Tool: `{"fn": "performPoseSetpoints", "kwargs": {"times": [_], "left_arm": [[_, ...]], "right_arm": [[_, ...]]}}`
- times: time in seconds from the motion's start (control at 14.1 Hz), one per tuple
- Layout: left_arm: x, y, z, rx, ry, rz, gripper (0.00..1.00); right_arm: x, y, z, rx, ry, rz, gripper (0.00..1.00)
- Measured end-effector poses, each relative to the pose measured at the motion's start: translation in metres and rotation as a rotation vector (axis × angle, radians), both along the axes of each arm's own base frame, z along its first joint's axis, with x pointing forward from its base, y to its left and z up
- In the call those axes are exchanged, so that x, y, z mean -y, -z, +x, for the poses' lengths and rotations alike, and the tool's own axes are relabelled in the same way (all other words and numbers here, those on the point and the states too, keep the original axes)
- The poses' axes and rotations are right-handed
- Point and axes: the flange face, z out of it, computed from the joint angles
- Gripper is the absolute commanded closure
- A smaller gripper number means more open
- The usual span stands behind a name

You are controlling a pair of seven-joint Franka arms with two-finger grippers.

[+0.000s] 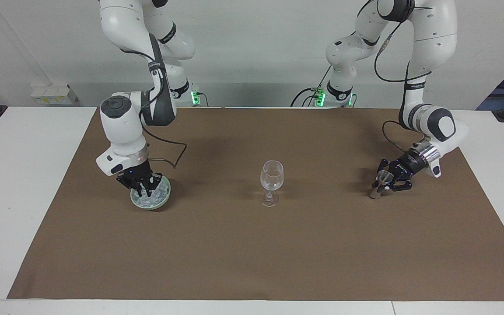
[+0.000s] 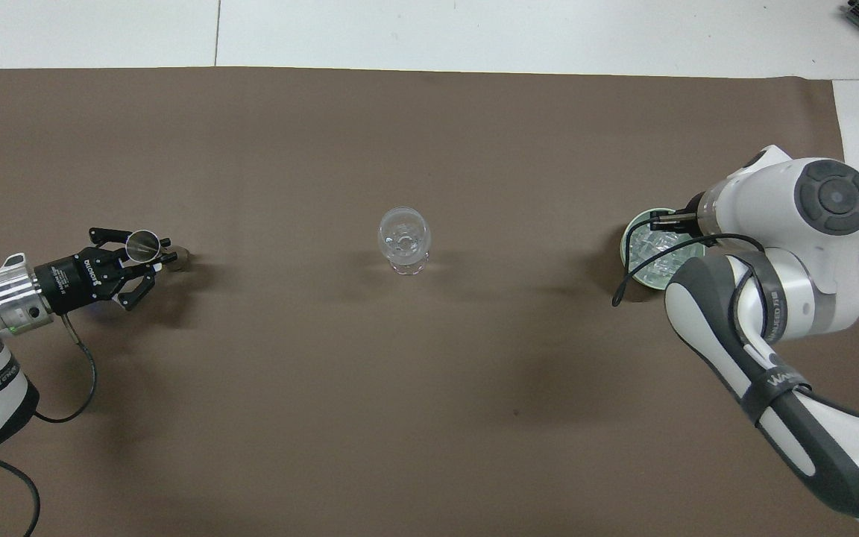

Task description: Pour wine and add ice with both arms

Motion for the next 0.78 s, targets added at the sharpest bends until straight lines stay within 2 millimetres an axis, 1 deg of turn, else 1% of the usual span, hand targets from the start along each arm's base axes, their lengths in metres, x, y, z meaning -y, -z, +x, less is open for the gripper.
{"fn": "performPoseSetpoints", "kwargs": {"times": [0.14,0.35,0.57,0.78], "left_arm": [[-0.001,0.000,0.000,0.002,-0.001,0.002,1.00],[-0.002,0.000,0.000,0.007,0.000,0.005,1.00],[-0.003,0.000,0.000,0.012,0.001,0.008,1.00],[-0.003,0.000,-0.001,0.013,0.001,0.009,1.00]], "right_arm": [[-0.001,-0.027,-0.003,0.023,0.002,-0.008,1.00],[-0.002,-0.058,-0.011,0.036,0.020,-0.018,1.00],[-0.006,-0.100,-0.030,0.044,0.081,-0.024,1.00],[-0.011,-0.127,-0.045,0.041,0.117,0.026,1.00]]}}
